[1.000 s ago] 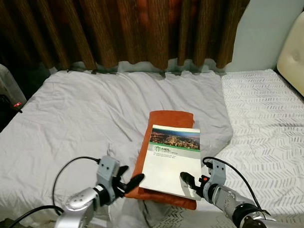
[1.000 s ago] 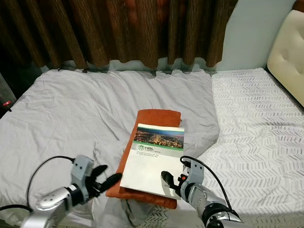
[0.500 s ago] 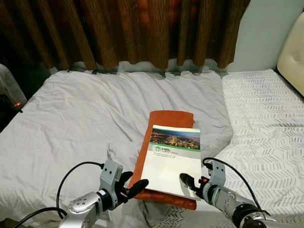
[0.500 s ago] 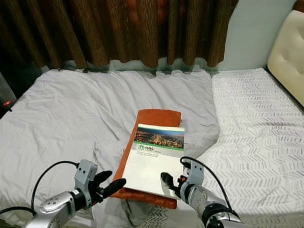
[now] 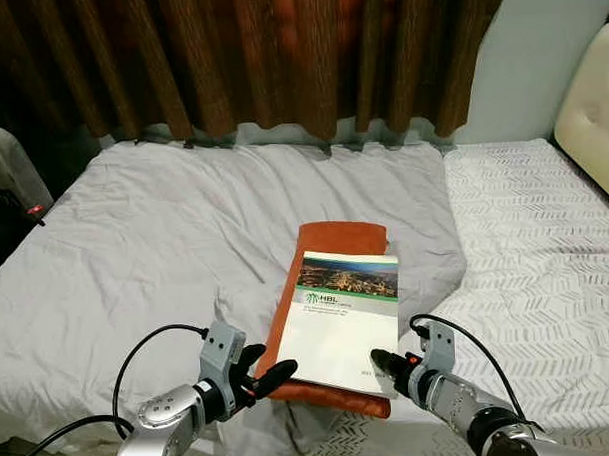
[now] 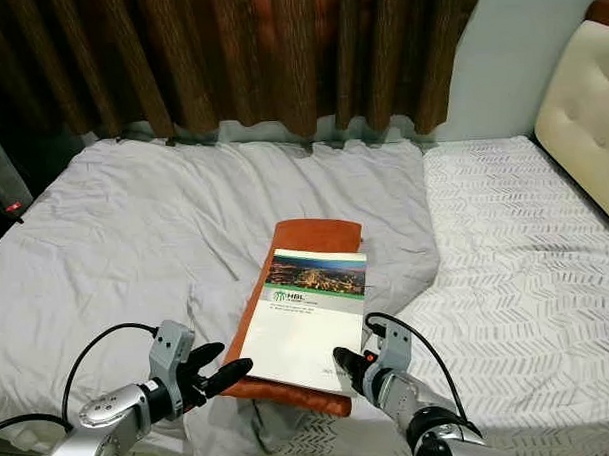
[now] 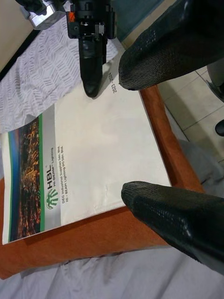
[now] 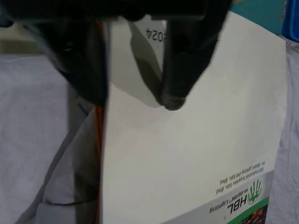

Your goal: Clean up the room

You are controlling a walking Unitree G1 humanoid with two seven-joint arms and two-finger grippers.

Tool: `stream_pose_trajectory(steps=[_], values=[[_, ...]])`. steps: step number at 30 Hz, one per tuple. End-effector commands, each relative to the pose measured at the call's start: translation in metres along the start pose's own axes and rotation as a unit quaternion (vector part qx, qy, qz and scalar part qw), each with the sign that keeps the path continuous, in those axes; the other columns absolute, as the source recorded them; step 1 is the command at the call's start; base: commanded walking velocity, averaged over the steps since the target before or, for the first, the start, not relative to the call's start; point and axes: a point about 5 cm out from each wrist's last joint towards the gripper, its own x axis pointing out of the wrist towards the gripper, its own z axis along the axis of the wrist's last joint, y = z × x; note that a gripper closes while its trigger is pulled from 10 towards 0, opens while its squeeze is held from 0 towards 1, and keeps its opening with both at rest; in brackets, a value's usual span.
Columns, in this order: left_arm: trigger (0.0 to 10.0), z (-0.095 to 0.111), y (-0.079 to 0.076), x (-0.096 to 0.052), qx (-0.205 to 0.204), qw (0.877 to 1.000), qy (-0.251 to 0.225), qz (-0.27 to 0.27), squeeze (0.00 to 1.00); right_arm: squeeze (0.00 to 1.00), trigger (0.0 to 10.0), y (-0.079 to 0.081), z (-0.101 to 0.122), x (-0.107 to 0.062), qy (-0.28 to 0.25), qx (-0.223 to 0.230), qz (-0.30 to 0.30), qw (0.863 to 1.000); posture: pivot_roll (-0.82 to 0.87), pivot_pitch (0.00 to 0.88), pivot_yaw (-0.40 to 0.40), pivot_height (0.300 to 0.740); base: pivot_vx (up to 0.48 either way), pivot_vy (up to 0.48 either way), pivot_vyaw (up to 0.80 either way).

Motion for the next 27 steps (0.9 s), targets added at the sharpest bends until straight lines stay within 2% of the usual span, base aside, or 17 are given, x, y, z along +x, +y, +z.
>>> stream_pose_trajectory(steps=[1,9,11,13,14,15,16,18,19,21,23,26,27], values=[[10.0,0.003,0.005,-0.001,0.003,1.000,-0.004,0.008,0.00,0.00,0.0,0.000,0.002,0.000,-0.006,0.014,0.001,1.000,0.11,0.000,0.035,0.740,0.000,0.000,0.00],[10.0,0.002,0.004,0.001,0.003,1.000,-0.002,0.005,0.00,0.00,0.0,0.005,0.014,0.001,-0.024,0.007,0.014,1.000,0.10,0.000,0.035,0.740,0.000,0.000,0.00],[10.0,0.003,0.004,0.001,0.005,1.000,-0.003,0.006,0.00,0.00,0.0,0.008,0.026,0.001,-0.047,-0.017,0.016,0.999,0.10,0.000,0.034,0.740,0.000,0.000,0.00],[10.0,0.003,0.005,0.001,0.005,1.000,-0.003,0.006,0.00,0.00,0.0,0.009,0.028,0.001,-0.053,-0.023,0.015,0.998,0.10,0.000,0.034,0.740,0.000,0.000,0.00],[10.0,0.003,0.006,0.000,0.006,1.000,-0.003,0.009,0.00,0.00,0.0,0.012,0.037,0.001,-0.068,-0.037,0.022,0.997,0.10,0.000,0.032,0.740,0.000,0.000,0.00],[10.0,0.003,0.007,0.000,0.006,1.000,-0.003,0.012,0.00,0.00,0.0,0.018,0.053,-0.001,-0.102,-0.070,0.026,0.992,0.10,0.000,0.030,0.740,0.000,0.000,0.00],[10.0,0.003,0.007,0.000,0.006,1.000,-0.003,0.012,0.00,0.00,0.0,0.018,0.053,-0.001,-0.102,-0.070,0.026,0.992,0.10,0.000,0.030,0.740,0.000,0.000,0.00],[10.0,0.003,0.008,-0.001,0.007,1.000,-0.003,0.015,0.00,0.00,0.0,0.028,0.078,-0.004,-0.155,-0.100,0.039,0.982,0.10,0.000,0.030,0.740,0.000,0.000,0.00],[10.0,0.003,0.008,-0.001,0.007,1.000,-0.003,0.015,0.00,0.00,0.0,0.028,0.078,-0.004,-0.155,-0.100,0.039,0.982,0.10,0.000,0.030,0.740,0.000,0.000,0.00],[10.0,0.004,0.010,-0.001,0.012,1.000,-0.006,0.024,0.00,0.00,0.0,0.037,0.106,-0.013,-0.230,-0.139,0.038,0.962,0.09,0.000,0.024,0.740,0.000,0.000,0.00],[10.0,0.004,0.010,-0.001,0.012,1.000,-0.006,0.024,0.00,0.00,0.0,0.037,0.106,-0.013,-0.230,-0.139,0.038,0.962,0.09,0.000,0.024,0.740,0.000,0.000,0.00],[10.0,0.008,0.017,0.001,0.026,0.997,-0.024,0.068,0.00,0.00,0.0,0.044,0.135,-0.036,-0.341,-0.228,0.009,0.912,0.08,0.000,0.016,0.740,0.000,0.000,0.00],[10.0,0.008,0.017,0.001,0.026,0.997,-0.024,0.068,0.00,0.00,0.0,0.044,0.135,-0.036,-0.341,-0.228,0.009,0.912,0.08,0.000,0.016,0.740,0.000,0.000,0.00]])
